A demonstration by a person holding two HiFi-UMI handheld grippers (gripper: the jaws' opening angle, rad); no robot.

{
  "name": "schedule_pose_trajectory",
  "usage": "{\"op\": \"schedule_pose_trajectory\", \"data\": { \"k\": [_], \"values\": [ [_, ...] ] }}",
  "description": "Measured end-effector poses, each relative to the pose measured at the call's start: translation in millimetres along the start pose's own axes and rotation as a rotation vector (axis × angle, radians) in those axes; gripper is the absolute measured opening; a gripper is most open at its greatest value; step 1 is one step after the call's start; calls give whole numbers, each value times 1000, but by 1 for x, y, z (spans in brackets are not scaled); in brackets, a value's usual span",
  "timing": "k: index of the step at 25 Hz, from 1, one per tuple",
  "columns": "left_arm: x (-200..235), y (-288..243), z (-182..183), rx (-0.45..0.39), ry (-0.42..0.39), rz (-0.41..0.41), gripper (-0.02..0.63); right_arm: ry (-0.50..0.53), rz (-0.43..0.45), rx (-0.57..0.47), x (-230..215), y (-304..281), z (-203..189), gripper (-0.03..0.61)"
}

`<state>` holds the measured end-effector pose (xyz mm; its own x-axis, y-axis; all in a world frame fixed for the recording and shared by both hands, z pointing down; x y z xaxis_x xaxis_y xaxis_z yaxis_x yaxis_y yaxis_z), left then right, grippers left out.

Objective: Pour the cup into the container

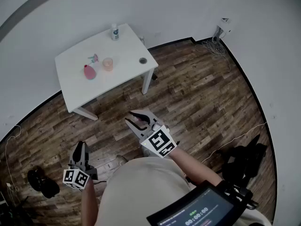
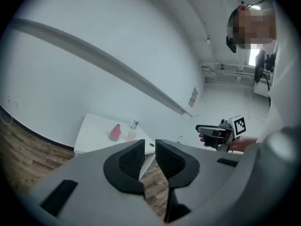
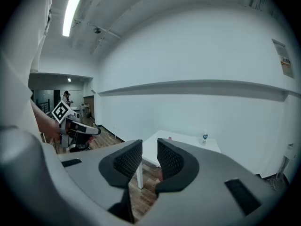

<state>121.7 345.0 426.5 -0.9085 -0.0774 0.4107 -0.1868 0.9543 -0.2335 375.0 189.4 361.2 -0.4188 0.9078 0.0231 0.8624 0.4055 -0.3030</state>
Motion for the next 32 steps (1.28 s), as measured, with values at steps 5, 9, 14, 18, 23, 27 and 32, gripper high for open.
{"op": "schedule_pose_trajectory", "data": {
  "k": [5, 9, 14, 18, 23, 27, 32],
  "values": [
    [10, -5, -1, 6, -10, -9, 63, 4, -16, 3, -2, -6, -1, 95],
    [10, -13, -2, 29, -20, -22, 63, -113, -33, 1, -13, 1, -15, 103],
    [18, -19, 1, 32, -26, -28, 63, -200, -48, 0, -25, 8, -29, 153],
    [14, -22, 1, 42, -20, -15, 64, -224, -59, -10, -31, 17, -36, 159],
    [4, -28, 0, 41, -24, -6, 63, -220, -28, -27, -39, 22, -37, 180],
    [-9, -31, -3, 27, -31, 7, 63, -208, -17, -29, -50, 32, -42, 186],
    [-29, -36, -10, 20, -30, 31, 64, -202, -3, -29, -66, 48, -49, 186]
  ]
}}
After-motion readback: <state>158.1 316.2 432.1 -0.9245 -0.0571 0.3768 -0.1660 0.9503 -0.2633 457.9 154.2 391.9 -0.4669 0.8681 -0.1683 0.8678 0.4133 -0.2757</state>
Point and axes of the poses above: the fingertips, and each gripper's own axes: y backward along the fingers, x to its left, z out of its top, the point moved 6 cm from there along y, backward along the fingers, and after that the axes turned 2 degrees about -y, right-handed, at the moved point
